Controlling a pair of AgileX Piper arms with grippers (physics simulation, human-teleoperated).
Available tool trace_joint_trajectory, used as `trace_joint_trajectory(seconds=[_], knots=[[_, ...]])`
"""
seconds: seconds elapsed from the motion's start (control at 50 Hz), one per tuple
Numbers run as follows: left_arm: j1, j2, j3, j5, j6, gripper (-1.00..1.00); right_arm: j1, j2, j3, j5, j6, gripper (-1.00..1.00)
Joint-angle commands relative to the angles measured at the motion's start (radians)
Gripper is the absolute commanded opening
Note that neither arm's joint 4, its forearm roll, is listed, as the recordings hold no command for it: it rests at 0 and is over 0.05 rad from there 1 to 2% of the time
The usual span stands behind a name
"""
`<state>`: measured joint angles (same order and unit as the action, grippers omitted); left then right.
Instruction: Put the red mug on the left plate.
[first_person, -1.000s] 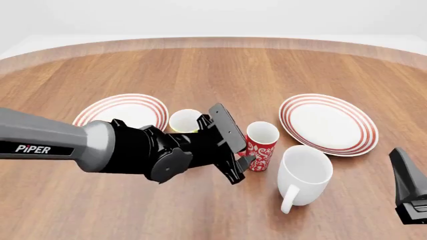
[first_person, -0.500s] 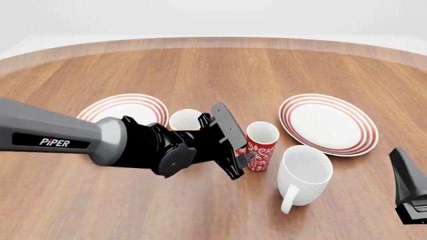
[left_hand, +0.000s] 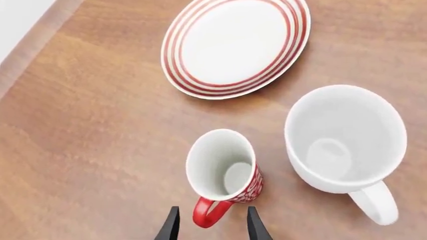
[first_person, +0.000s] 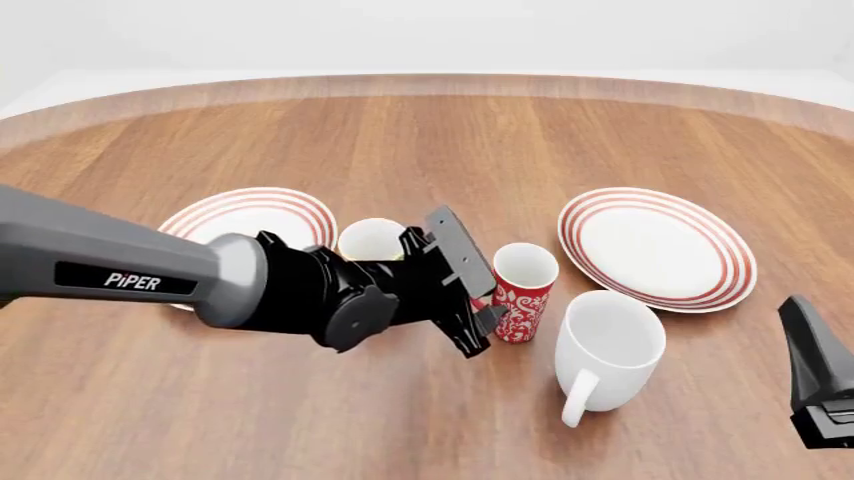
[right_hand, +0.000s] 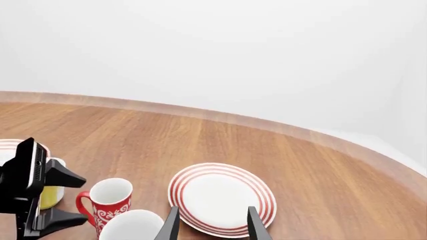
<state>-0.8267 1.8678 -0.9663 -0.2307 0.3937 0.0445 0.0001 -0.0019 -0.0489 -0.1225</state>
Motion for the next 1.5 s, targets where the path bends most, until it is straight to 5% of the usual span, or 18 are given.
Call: trace_joint_trajectory(seconds=[0.02, 0.58, 0.6, 1.5], knots=[[0.003, 0.019, -0.009, -0.006, -0.001, 1.00, -0.001, 0.000, 0.000, -0.001, 0.000, 1.00], [-0.006, 0.035, 0.005, -0.034, -0.015, 1.00, -0.002, 0.000, 0.000, 0.001, 0.000, 1.00], [-0.003, 0.036, 0.003, -0.033, -0.014, -1.00, -0.002, 0.000, 0.000, 0.001, 0.000, 1.00], [0.064, -0.090, 0.034, -0.051, 0.020, -1.00, -0.001, 0.000, 0.001, -0.008, -0.012, 1.00]])
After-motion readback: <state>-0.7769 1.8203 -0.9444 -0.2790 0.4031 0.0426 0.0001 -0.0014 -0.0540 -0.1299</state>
